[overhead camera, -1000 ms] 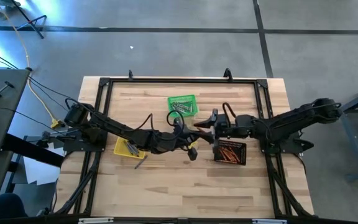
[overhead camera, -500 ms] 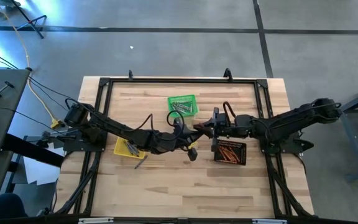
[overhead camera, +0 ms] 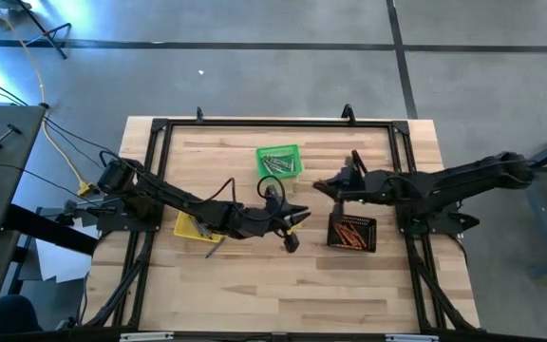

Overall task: Sort crayons
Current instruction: Put the orange crayon into the black basket

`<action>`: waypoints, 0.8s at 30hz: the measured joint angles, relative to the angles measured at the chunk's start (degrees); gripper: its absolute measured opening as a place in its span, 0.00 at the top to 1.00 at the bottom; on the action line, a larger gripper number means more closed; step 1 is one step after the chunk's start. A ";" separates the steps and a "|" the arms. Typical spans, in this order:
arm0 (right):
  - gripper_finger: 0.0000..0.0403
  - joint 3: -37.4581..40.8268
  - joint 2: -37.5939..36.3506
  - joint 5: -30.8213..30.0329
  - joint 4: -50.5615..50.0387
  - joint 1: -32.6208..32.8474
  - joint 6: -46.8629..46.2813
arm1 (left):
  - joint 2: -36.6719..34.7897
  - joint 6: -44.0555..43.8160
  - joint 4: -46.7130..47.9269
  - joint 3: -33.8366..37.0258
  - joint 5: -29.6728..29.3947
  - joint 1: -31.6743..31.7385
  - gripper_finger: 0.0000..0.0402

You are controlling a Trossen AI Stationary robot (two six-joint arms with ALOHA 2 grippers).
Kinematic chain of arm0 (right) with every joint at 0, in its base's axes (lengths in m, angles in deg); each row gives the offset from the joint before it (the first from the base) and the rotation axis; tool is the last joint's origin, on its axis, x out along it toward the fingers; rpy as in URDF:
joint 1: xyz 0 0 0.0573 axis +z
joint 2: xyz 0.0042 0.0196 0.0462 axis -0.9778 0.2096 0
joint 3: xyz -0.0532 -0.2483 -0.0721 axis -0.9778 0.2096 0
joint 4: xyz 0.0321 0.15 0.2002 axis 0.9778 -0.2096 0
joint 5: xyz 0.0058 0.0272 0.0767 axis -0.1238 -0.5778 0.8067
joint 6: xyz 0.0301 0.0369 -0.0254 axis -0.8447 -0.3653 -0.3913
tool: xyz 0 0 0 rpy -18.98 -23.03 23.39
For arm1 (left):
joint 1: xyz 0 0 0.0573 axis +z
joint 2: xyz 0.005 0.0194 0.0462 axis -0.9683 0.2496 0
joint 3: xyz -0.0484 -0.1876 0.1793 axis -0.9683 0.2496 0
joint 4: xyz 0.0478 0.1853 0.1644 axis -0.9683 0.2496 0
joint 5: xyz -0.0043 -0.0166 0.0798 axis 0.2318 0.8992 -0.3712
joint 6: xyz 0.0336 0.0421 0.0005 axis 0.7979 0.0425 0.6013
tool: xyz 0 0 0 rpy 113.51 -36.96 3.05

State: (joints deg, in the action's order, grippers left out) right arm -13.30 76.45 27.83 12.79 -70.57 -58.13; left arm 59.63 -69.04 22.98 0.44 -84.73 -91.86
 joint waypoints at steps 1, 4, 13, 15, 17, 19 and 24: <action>0.99 -0.68 -2.00 -0.36 -6.01 0.04 -1.32 | 0.00 -0.01 0.28 0.00 0.02 -0.30 0.84; 1.00 -3.06 -7.19 -0.18 -22.75 0.97 -8.32 | -0.06 0.00 1.00 0.00 0.03 -1.08 0.83; 1.00 -4.10 -10.78 4.36 -53.92 11.09 -35.51 | -0.20 0.00 1.10 0.00 0.00 -1.42 0.84; 1.00 -4.10 -9.38 3.73 -56.77 13.87 -39.45 | -0.20 0.00 1.20 0.00 -0.04 -1.40 0.84; 1.00 -4.10 -7.60 2.76 -58.41 16.30 -42.42 | -0.20 0.00 1.15 0.00 -0.04 -1.40 0.84; 1.00 -4.10 -5.38 2.09 -59.18 18.18 -44.07 | -0.20 0.02 1.17 0.00 -0.04 -1.40 0.84; 1.00 -4.10 1.36 1.84 -59.27 20.21 -45.31 | -0.20 0.02 1.47 0.00 -0.04 -1.40 0.84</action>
State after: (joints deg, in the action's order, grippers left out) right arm -17.40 77.81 29.67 -46.48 -50.36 -103.45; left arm 59.43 -69.01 24.45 0.44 -84.78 -93.26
